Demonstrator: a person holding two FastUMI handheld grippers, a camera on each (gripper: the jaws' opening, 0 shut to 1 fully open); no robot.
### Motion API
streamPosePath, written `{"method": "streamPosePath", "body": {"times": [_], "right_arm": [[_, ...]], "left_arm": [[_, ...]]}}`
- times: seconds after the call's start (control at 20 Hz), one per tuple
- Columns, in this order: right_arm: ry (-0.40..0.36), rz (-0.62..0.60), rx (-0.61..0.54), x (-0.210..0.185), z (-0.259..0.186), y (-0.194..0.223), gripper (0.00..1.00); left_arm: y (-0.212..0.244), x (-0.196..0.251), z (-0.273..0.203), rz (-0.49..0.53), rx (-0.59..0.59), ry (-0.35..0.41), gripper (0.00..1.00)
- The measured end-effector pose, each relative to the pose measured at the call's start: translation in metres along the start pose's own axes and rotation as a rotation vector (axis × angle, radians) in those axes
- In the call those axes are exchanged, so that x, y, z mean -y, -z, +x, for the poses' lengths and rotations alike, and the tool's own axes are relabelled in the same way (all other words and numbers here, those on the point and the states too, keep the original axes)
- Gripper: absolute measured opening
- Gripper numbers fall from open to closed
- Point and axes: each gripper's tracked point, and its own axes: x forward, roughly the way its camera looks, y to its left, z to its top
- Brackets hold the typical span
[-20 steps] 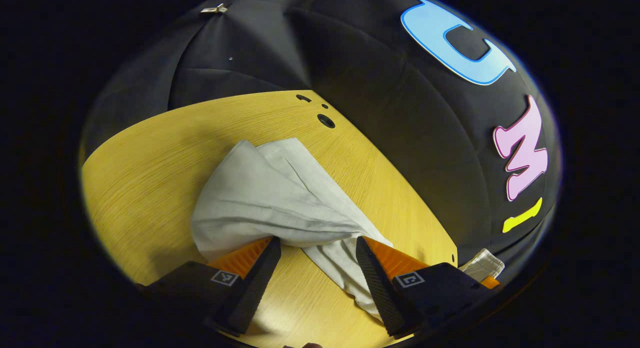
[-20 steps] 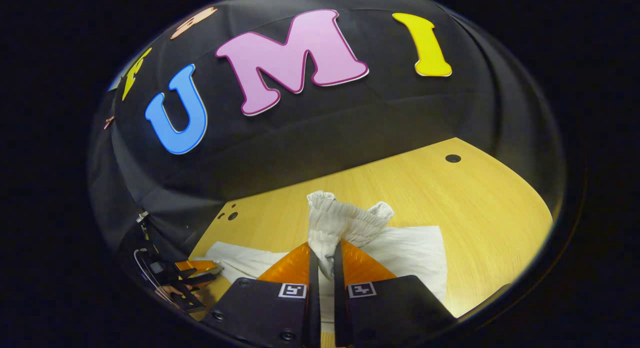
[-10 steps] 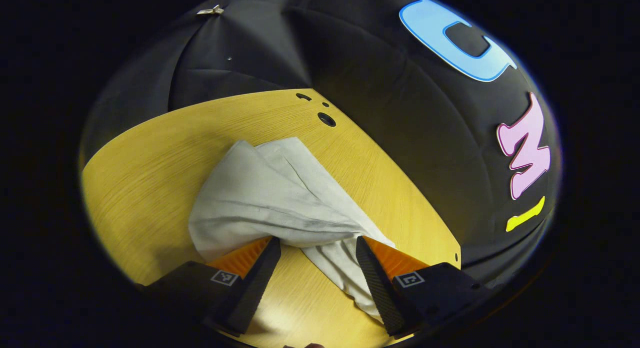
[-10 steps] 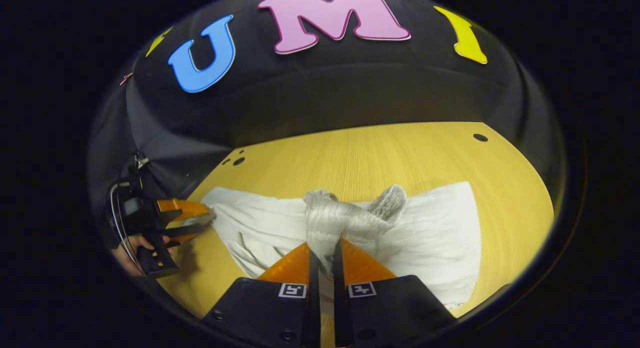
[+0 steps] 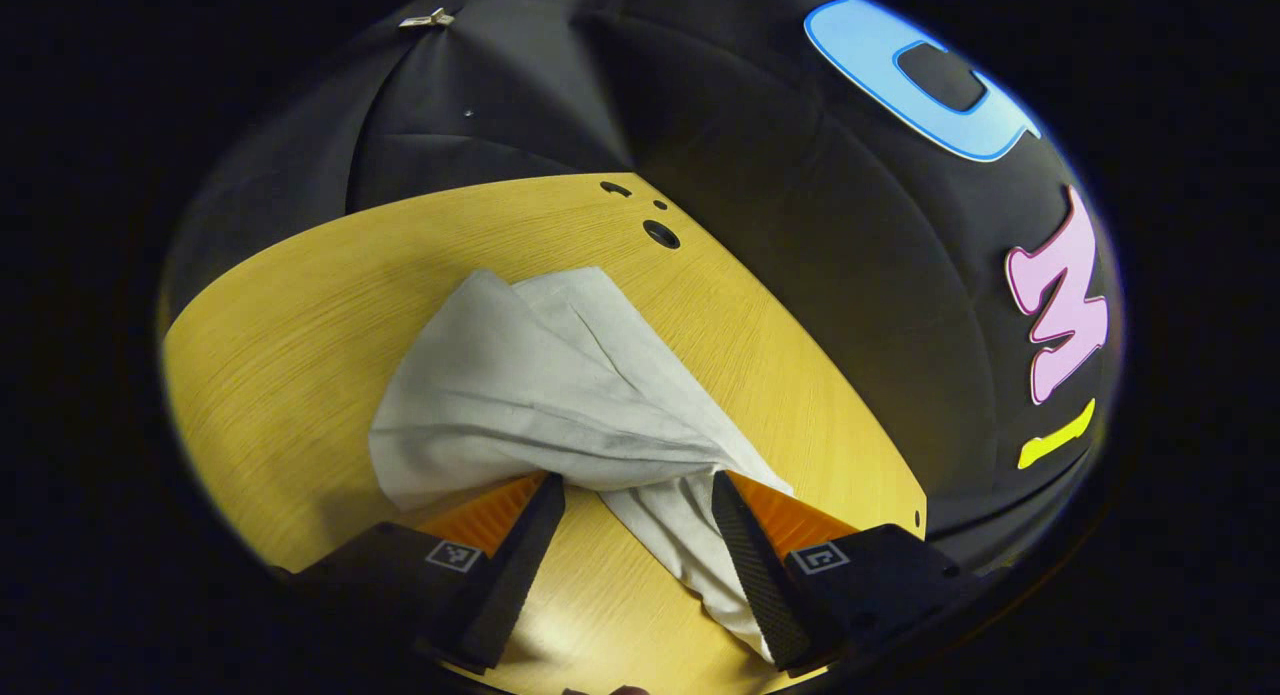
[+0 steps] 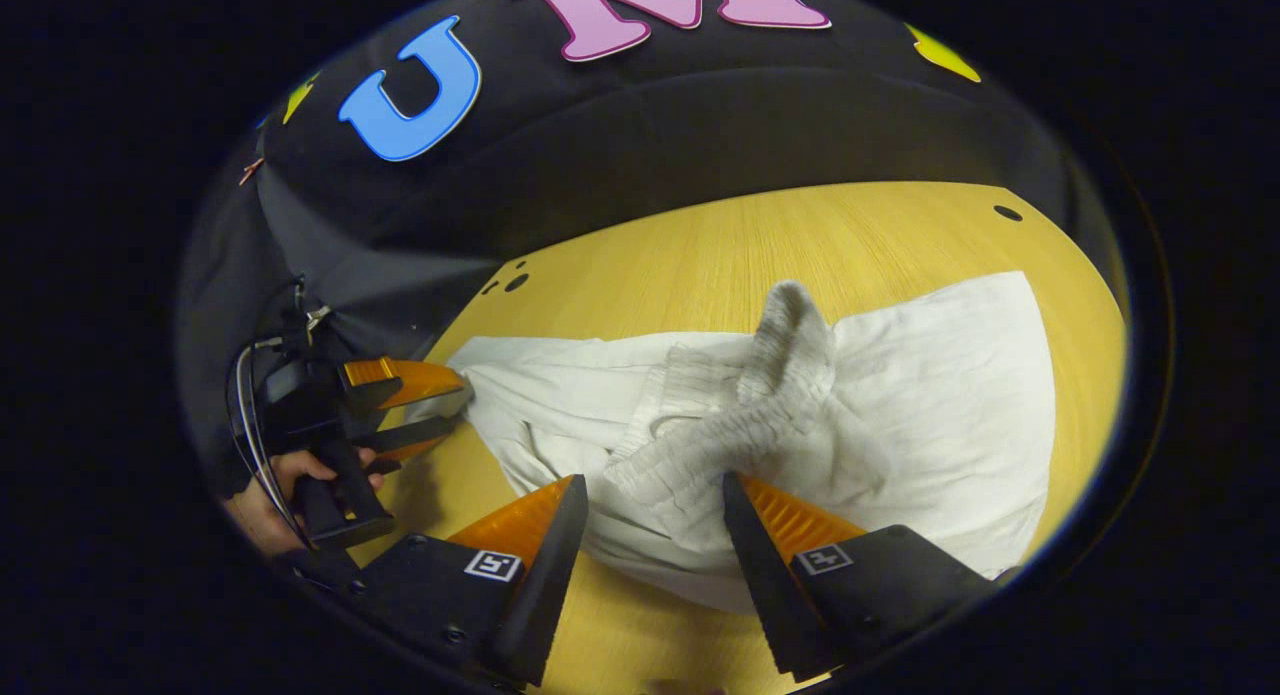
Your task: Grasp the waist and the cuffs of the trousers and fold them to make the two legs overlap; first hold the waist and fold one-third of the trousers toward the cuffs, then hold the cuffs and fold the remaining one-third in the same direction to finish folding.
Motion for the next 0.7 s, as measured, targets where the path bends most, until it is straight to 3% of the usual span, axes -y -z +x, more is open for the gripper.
{"method": "streamPosePath", "body": {"times": [0.15,0.35,0.55,0.65,0.7], "right_arm": [[-0.077,0.01,0.053,-0.016,-0.027,-0.02,0.95],[-0.024,0.054,0.101,0.011,-0.074,-0.036,0.96],[0.055,0.068,0.086,0.048,-0.123,-0.029,0.96],[0.09,0.063,0.079,0.065,-0.144,-0.025,0.96],[0.102,0.067,0.08,0.07,-0.154,-0.023,0.96]], "left_arm": [[0.001,0.001,0.003,0.012,0.002,-0.016,0.94],[0.001,0.0,0.005,0.022,0.007,-0.041,0.92],[0.0,0.0,0.011,0.024,-0.014,-0.113,0.87],[0.0,0.003,0.019,0.031,-0.031,-0.137,0.82],[0.001,0.001,0.025,0.041,-0.051,-0.155,0.68]]}}
